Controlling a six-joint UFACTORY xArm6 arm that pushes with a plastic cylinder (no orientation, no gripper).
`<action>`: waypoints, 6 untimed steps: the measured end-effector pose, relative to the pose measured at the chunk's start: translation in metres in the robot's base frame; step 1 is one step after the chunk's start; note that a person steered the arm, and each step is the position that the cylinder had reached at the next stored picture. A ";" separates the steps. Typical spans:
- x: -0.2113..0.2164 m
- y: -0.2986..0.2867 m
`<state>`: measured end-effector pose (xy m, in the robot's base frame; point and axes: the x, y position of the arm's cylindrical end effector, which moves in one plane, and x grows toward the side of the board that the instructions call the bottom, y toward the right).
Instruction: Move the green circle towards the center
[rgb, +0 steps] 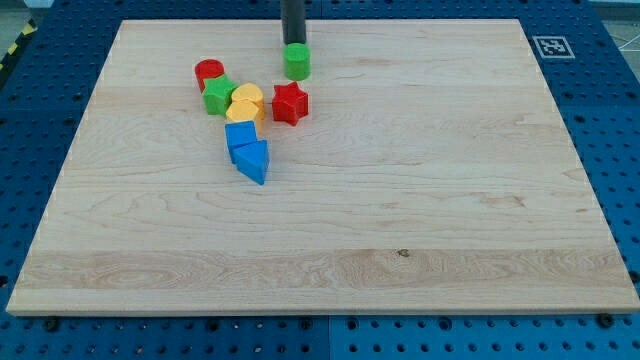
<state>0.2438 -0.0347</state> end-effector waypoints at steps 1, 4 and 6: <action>0.010 0.007; 0.009 -0.019; 0.032 -0.031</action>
<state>0.2763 -0.0658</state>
